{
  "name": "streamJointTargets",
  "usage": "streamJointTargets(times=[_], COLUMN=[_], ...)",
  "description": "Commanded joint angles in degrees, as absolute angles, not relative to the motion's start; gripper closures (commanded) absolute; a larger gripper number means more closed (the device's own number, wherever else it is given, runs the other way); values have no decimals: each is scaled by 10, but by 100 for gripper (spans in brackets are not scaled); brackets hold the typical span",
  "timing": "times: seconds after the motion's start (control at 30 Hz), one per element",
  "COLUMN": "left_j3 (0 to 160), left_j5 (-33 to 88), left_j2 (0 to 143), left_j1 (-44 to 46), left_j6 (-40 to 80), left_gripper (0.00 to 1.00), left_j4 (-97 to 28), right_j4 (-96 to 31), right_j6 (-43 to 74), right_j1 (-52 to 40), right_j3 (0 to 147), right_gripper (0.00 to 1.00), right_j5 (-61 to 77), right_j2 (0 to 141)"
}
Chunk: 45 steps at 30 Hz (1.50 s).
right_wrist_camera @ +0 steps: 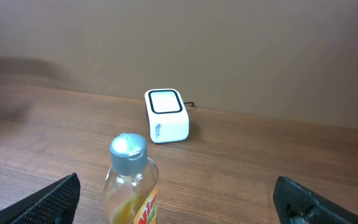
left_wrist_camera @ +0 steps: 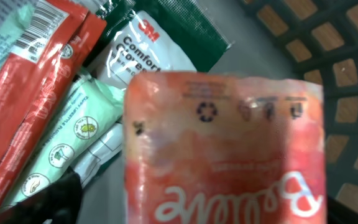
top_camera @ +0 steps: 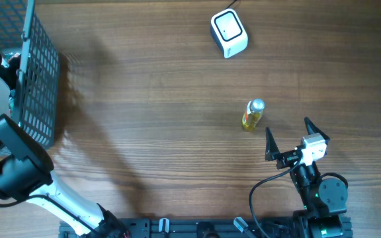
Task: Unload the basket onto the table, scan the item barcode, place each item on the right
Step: 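Reach the left gripper into the basket and grasp the orange tissue pack, then carry the tissue pack toward the scanner and hold it near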
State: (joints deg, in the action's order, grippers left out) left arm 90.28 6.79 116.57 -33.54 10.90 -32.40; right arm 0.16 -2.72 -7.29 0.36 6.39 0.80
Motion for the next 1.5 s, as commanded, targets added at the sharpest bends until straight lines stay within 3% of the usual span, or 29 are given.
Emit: streamJointTargets(times=[0.0,0.27,0.5,0.83,0.93,1.2,1.47], left_j3=[907,908,908,908,908,908,899], left_j5=[70,70,70,67,127,161,113], left_j2=[1175,1174,1075,855,800,738,767], left_j1=[-336,-336,-337,-335,-333,-196,30], left_j6=[109,110,57,56,84,86,95], left_gripper=[22,30,57,55,57,60,61], left_j4=[-328,-342,-335,-301,-312,-456,-546], right_j4=[4,4,4,4,4,4,4], right_j6=[-30,-30,-30,-30,-30,-30,-30], right_j1=[-71,-71,-71,-71,-71,-71,-71], right_j3=[3,3,3,3,3,3,3], right_gripper=[0,0,0,1,0,0,0], right_j5=[65,65,65,65,65,65,65], right_j2=[9,9,9,9,9,9,9])
